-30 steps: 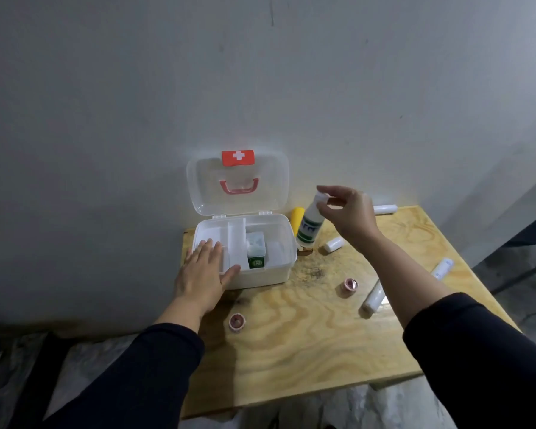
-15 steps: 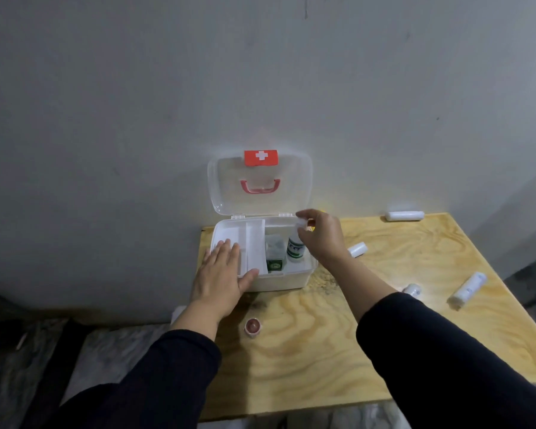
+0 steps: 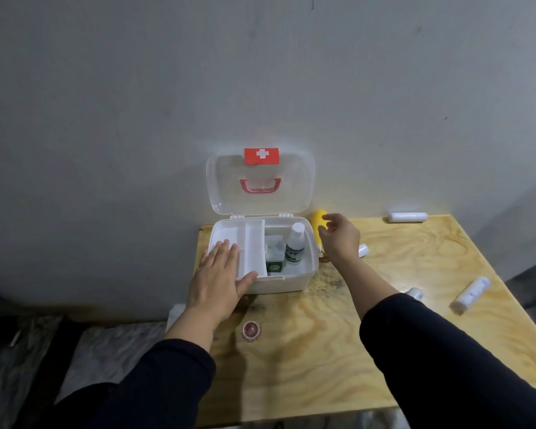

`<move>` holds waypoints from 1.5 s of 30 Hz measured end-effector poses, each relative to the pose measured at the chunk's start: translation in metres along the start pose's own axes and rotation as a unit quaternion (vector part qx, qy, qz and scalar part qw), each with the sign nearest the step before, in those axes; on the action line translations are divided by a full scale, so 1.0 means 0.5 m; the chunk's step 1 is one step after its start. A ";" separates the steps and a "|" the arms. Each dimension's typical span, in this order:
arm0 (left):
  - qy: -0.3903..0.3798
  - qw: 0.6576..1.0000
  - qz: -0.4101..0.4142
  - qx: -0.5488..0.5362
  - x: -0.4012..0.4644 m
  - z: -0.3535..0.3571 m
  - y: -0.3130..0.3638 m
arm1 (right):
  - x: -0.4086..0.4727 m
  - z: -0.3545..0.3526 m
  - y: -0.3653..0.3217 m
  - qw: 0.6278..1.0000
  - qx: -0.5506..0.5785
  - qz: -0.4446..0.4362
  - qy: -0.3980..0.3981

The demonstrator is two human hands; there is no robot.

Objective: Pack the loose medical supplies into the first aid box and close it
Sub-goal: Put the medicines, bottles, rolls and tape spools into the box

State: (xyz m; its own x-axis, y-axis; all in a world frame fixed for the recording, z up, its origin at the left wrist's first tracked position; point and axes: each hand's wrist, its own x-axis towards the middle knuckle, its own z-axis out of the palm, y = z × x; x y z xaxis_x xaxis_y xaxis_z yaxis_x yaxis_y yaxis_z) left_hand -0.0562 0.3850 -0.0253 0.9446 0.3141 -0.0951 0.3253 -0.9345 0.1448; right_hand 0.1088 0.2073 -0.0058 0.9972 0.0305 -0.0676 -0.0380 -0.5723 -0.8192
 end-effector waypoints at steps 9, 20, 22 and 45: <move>0.016 1.000 -0.006 -0.008 0.006 0.017 -0.009 | -0.002 0.055 0.061 0.992 0.050 0.118 -0.006; 0.008 1.000 -0.007 -0.007 0.004 0.009 -0.003 | 0.023 -0.008 0.041 0.992 -0.007 0.058 0.113; 0.009 1.000 -0.009 -0.006 0.005 0.008 -0.002 | 0.038 -0.033 0.026 0.994 -0.029 0.000 0.108; 0.005 1.000 -0.006 0.010 0.000 -0.002 0.003 | -0.113 -0.084 -0.110 0.984 -0.054 -0.167 0.024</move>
State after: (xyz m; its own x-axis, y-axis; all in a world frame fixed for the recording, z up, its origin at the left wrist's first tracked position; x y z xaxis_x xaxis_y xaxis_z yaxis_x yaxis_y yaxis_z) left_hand -0.0557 0.3840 -0.0240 0.9411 0.3268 -0.0871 0.3357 -0.9337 0.1242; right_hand 0.0574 0.2029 0.0671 0.9548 0.1952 0.2242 0.2973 -0.6208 -0.7254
